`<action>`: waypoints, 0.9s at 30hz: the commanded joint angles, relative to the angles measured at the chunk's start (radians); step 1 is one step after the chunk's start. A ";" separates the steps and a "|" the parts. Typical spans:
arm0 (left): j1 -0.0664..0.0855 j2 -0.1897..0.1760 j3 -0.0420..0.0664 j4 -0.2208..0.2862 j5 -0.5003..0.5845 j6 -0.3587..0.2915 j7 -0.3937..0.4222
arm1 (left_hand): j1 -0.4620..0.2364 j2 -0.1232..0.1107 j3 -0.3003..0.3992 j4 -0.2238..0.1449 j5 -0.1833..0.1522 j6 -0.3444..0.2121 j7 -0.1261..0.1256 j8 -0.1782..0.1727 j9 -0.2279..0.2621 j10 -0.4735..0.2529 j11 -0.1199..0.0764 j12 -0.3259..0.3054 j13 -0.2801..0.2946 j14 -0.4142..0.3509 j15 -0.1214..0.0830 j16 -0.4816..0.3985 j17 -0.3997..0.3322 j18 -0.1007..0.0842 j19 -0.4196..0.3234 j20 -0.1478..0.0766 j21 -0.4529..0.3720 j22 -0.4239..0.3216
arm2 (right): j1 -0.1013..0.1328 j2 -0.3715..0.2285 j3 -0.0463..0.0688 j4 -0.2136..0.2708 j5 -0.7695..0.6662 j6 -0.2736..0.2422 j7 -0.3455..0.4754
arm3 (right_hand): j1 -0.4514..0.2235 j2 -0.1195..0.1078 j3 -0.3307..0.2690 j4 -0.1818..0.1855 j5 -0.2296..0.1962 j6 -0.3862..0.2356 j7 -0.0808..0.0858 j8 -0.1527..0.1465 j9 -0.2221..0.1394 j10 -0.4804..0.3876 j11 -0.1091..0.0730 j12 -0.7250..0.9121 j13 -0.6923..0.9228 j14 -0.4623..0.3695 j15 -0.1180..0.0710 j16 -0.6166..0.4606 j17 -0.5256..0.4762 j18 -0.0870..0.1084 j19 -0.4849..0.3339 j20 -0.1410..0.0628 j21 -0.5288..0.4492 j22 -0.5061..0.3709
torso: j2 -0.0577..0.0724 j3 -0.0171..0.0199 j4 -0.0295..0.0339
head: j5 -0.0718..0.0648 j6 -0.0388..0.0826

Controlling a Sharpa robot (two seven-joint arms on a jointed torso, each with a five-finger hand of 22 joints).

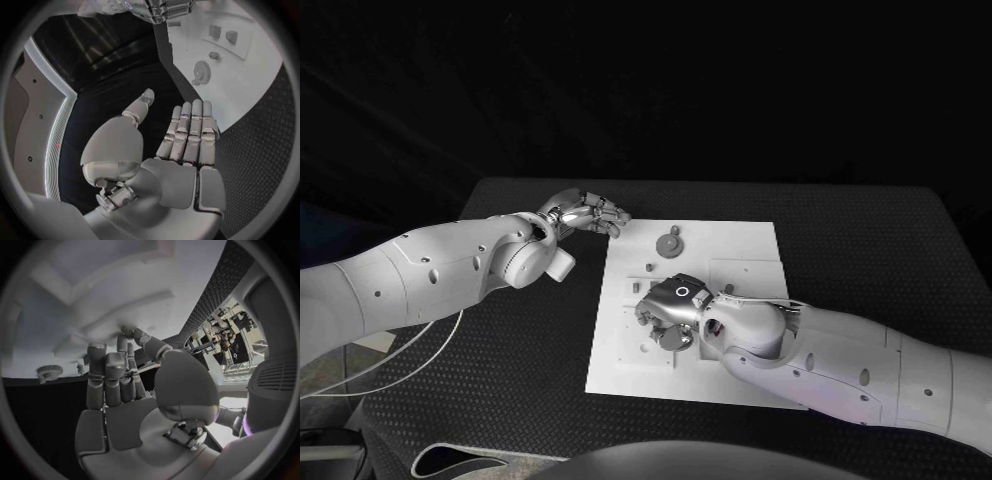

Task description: Assemble the parts on the task board

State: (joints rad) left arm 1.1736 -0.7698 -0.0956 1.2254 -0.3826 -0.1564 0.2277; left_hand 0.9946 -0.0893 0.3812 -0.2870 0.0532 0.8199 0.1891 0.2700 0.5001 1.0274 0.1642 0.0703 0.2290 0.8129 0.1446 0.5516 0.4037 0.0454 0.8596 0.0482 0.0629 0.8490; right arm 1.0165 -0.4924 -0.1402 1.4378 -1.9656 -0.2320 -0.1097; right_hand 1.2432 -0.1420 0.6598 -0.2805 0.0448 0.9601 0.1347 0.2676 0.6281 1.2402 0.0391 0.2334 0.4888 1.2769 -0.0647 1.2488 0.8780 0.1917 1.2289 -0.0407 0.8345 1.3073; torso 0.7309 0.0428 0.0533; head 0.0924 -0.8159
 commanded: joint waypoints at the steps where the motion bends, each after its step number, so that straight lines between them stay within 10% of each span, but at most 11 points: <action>1: 0.002 0.002 0.001 0.002 0.006 0.014 0.005 | 0.001 0.010 -0.007 0.002 -0.004 -0.006 0.000 0.005 -0.001 -0.001 0.004 0.000 -0.001 0.001 0.007 -0.006 0.002 0.007 -0.001 0.005 0.005 -0.002 | -0.009 -0.012 -0.009 -0.019 -0.019 0.015 -0.021 | 0.015 0.024 0.017 -0.011 0.003 0.008 -0.001 0.005 0.002 0.008 -0.005 0.005 0.005 -0.004 -0.012 -0.006 0.000 0.070 0.002 0.006 0.003 0.017 | 0.000 -0.0008 0.0005 | -0.001 0.002; 27: 0.001 -0.012 0.000 0.008 0.007 0.029 -0.005 | -0.010 0.013 -0.010 0.006 -0.004 -0.012 0.006 0.003 -0.003 0.000 0.006 0.001 -0.004 0.005 0.007 -0.010 0.010 0.008 0.001 0.005 0.006 -0.006 | -0.008 -0.105 0.008 0.027 0.301 -0.367 0.144 | -0.028 0.015 0.035 -0.005 0.003 0.017 -0.005 0.009 0.007 0.020 -0.011 0.002 0.016 0.007 -0.018 -0.010 0.000 0.070 0.019 0.000 0.006 0.016 | 0.000 0.0009 0.0005 | -0.001 0.014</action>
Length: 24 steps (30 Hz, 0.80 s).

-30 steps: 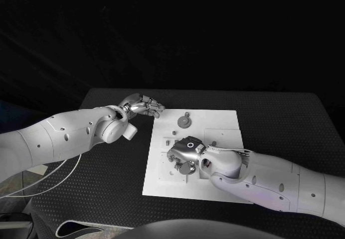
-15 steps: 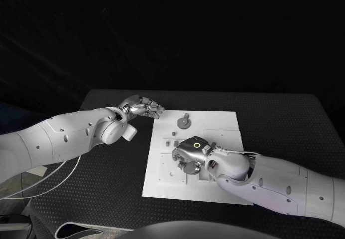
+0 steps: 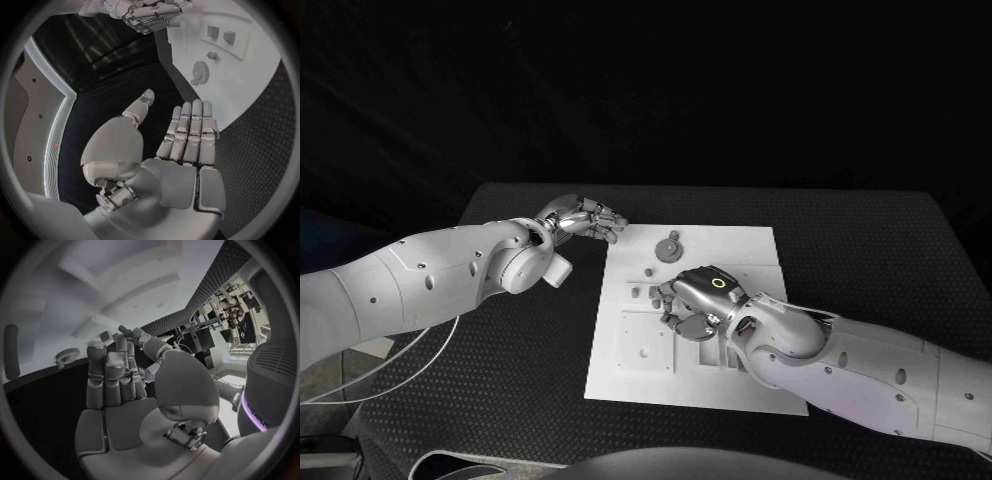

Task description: Assemble the parts on the task board

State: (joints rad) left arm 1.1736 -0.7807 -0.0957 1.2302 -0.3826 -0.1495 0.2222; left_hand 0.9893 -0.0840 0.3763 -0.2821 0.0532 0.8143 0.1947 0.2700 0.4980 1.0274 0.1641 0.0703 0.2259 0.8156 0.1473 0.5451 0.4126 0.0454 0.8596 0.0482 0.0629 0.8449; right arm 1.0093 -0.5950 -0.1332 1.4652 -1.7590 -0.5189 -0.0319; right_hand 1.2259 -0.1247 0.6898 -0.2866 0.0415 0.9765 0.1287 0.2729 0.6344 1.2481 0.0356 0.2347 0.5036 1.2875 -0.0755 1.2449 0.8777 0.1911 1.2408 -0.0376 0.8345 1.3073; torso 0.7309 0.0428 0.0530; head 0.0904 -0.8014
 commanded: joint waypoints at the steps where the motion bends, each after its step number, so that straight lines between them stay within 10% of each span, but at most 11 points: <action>1: 0.001 -0.001 0.001 0.004 0.011 0.023 0.000 | -0.007 0.009 -0.006 0.002 -0.004 -0.006 0.001 0.003 -0.001 0.001 0.007 0.001 -0.001 0.002 0.004 -0.004 0.002 0.008 0.001 0.004 0.007 -0.002 | 0.000 -0.004 0.001 -0.001 0.108 -0.088 0.073 | -0.011 -0.003 0.005 0.001 0.007 0.000 0.001 0.003 0.001 0.011 -0.008 0.000 0.001 -0.004 -0.007 -0.007 0.001 0.071 0.007 -0.003 0.006 0.016 | 0.000 0.0007 0.0005 | 0.000 0.001; 11: 0.000 -0.002 0.000 0.008 0.065 0.047 -0.014 | -0.029 0.015 -0.008 0.010 -0.004 -0.017 0.007 -0.001 -0.004 0.006 0.006 0.002 -0.004 0.010 0.001 -0.007 0.013 0.009 0.007 0.002 0.008 -0.006 | -0.003 -0.020 0.015 -0.003 0.237 -0.155 0.148 | -0.015 -0.003 0.009 0.000 0.007 -0.005 0.003 0.000 0.000 0.008 -0.007 -0.006 -0.001 -0.004 -0.007 -0.008 0.001 0.071 0.007 -0.006 0.005 0.015 | 0.000 0.0003 0.0008 | -0.004 0.011; 24: -0.006 -0.009 -0.004 0.016 0.168 0.131 -0.045 | -0.016 0.036 0.016 0.006 -0.004 -0.017 -0.010 0.003 -0.004 0.012 -0.002 0.003 -0.008 0.012 -0.002 -0.015 0.027 0.008 0.009 -0.001 0.007 -0.012 | -0.006 -0.033 0.108 0.005 0.527 -0.137 0.174 | -0.022 0.002 0.010 0.000 0.007 -0.014 0.006 -0.005 -0.001 0.003 -0.003 -0.015 -0.003 -0.004 -0.004 -0.011 0.002 0.071 0.006 -0.009 0.002 0.015 | -0.001 -0.0017 0.0000 | -0.016 0.037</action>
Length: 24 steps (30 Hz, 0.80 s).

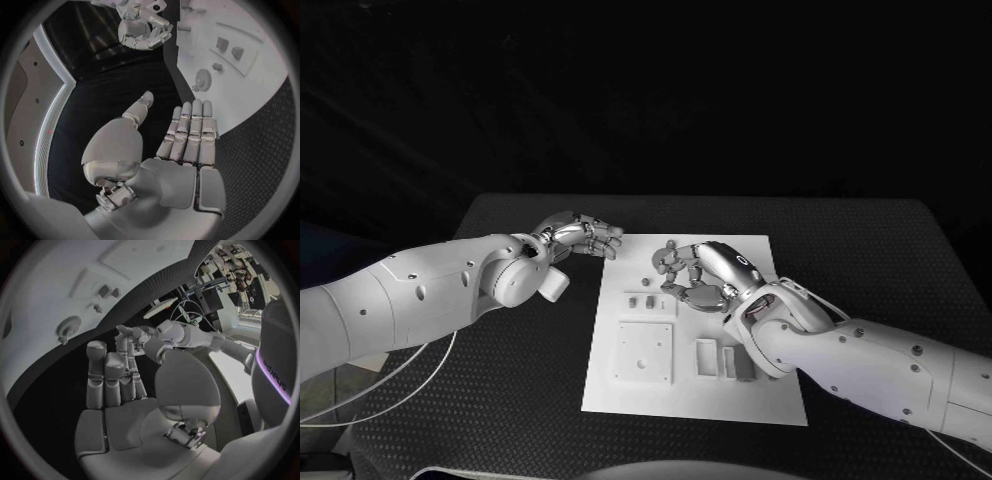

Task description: Assemble the parts on the task board

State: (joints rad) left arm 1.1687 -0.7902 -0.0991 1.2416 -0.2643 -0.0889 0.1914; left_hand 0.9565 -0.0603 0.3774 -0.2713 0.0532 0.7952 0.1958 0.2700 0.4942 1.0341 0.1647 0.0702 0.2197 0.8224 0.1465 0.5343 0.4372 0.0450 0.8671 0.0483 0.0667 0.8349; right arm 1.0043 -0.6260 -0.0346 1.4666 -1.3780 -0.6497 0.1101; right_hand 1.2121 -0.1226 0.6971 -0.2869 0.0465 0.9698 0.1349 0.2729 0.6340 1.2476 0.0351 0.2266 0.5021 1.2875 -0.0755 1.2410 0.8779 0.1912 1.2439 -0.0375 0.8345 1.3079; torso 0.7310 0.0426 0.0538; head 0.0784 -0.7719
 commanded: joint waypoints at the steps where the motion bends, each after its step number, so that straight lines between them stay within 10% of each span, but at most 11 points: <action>1: -0.002 0.000 0.000 0.005 0.047 0.074 -0.016 | 0.029 0.016 0.025 -0.009 -0.004 0.003 -0.014 0.004 0.001 0.005 -0.004 0.002 -0.002 0.005 -0.001 -0.005 0.004 0.007 0.001 0.000 0.003 -0.002 | -0.001 -0.002 0.014 0.004 0.163 -0.007 0.033 | -0.009 0.001 0.003 0.000 0.002 -0.008 0.000 -0.005 0.000 0.003 -0.003 -0.007 -0.001 -0.004 -0.004 -0.007 0.002 0.071 0.003 -0.009 0.002 0.014 | -0.001 -0.0020 -0.0004 | -0.006 0.010; 24: -0.013 0.014 -0.027 0.064 -0.032 0.113 -0.017 | 0.205 -0.024 0.129 -0.019 -0.004 -0.038 -0.053 -0.002 -0.006 -0.064 -0.039 -0.007 -0.034 -0.020 -0.001 -0.044 0.046 -0.010 -0.016 0.001 0.002 -0.005 | -0.001 0.021 0.102 -0.010 0.632 0.019 0.005 | -0.031 0.015 -0.004 0.001 0.002 -0.015 0.005 -0.009 0.001 0.000 0.001 -0.018 -0.002 -0.005 0.000 -0.009 0.004 0.071 0.001 -0.013 -0.002 0.014 | -0.001 -0.0024 0.0001 | -0.012 0.045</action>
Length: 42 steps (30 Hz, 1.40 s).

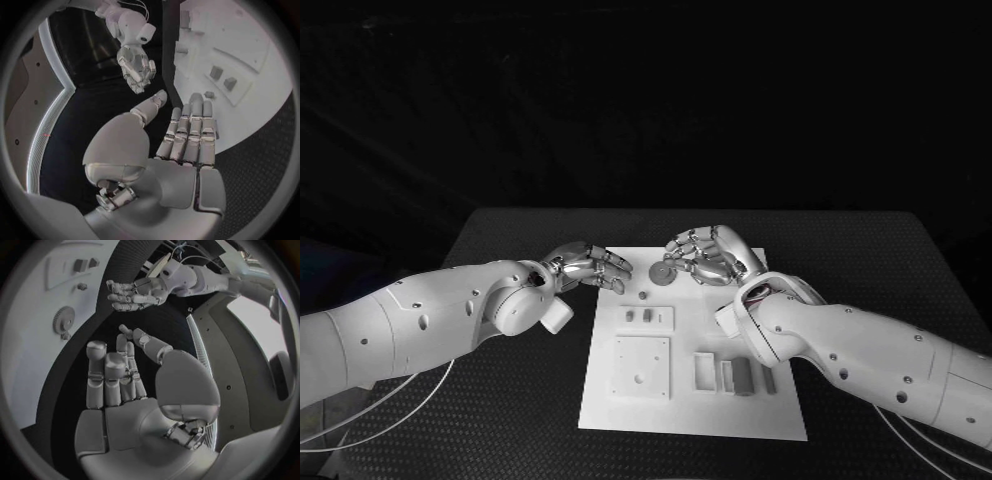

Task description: Assemble the parts on the task board

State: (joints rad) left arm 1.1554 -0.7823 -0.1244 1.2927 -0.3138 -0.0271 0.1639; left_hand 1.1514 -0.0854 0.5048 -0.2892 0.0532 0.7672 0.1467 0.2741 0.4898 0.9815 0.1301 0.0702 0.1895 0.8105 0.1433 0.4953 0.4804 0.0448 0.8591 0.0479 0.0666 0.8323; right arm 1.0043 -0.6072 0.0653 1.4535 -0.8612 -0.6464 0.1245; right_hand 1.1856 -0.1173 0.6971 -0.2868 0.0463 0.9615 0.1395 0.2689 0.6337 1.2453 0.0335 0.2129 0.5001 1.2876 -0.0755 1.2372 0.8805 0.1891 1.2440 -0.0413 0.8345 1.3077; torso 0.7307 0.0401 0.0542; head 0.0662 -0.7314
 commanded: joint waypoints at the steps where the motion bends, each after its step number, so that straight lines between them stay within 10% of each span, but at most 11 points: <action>1: 0.000 0.007 -0.002 0.016 0.022 0.059 0.013 | 0.014 0.002 0.000 -0.001 -0.004 -0.018 -0.008 -0.009 -0.003 -0.021 -0.009 -0.007 -0.007 -0.011 0.001 -0.007 0.005 -0.011 -0.010 0.001 0.002 -0.003 | -0.001 0.003 0.004 0.004 0.126 0.017 -0.013 | -0.007 0.010 -0.005 0.001 0.002 -0.007 0.000 -0.005 0.001 0.002 0.003 -0.004 0.000 -0.005 0.000 -0.005 0.001 0.073 0.001 -0.009 -0.002 0.014 | 0.000 0.0004 0.0000 | 0.001 0.006; 19: 0.000 0.038 -0.003 0.075 0.133 0.051 0.078 | -0.017 0.010 -0.100 -0.002 -0.005 -0.111 -0.032 -0.026 -0.001 -0.090 -0.033 0.000 -0.057 -0.010 -0.008 -0.027 0.047 -0.024 -0.014 -0.007 0.000 -0.050 | -0.001 0.028 0.021 0.010 0.262 0.038 -0.034 | -0.016 0.016 -0.008 0.001 0.002 -0.006 0.001 -0.005 0.002 0.004 0.003 -0.006 0.001 -0.005 0.001 -0.006 0.002 0.073 0.001 -0.010 -0.003 0.014 | 0.001 0.0017 -0.0002 | -0.003 0.032; 42: -0.001 0.045 -0.008 0.090 0.219 0.064 0.073 | -0.124 0.086 -0.189 0.002 -0.004 0.009 -0.009 0.034 0.012 0.045 -0.027 0.046 -0.056 0.019 -0.016 -0.044 0.079 -0.030 0.000 -0.017 0.002 -0.102 | -0.001 0.037 0.024 0.000 0.280 0.055 -0.039 | -0.022 0.020 -0.009 0.000 0.002 -0.007 0.001 -0.005 0.003 0.005 0.003 -0.008 0.001 -0.005 0.001 -0.007 0.003 0.073 0.001 -0.011 -0.004 0.014 | 0.000 0.0021 -0.0002 | -0.005 0.037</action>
State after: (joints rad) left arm 1.1543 -0.7393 -0.1326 1.3813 -0.1118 0.0166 0.2240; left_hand 1.0318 -0.0073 0.3143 -0.2865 0.0532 0.7703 0.1355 0.3019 0.5025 1.0209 0.1033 0.1112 0.1318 0.8220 0.1287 0.4567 0.5587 0.0272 0.8545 0.0354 0.0666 0.7309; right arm 1.0040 -0.5720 0.0885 1.4524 -0.5898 -0.6106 0.0828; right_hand 1.1618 -0.1067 0.6939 -0.2840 0.0454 0.9600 0.1372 0.2690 0.6354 1.2452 0.0376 0.2093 0.5000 1.2896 -0.0735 1.2372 0.8822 0.1836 1.2449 -0.0465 0.8345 1.3075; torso 0.7305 0.0428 0.0537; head 0.0614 -0.6939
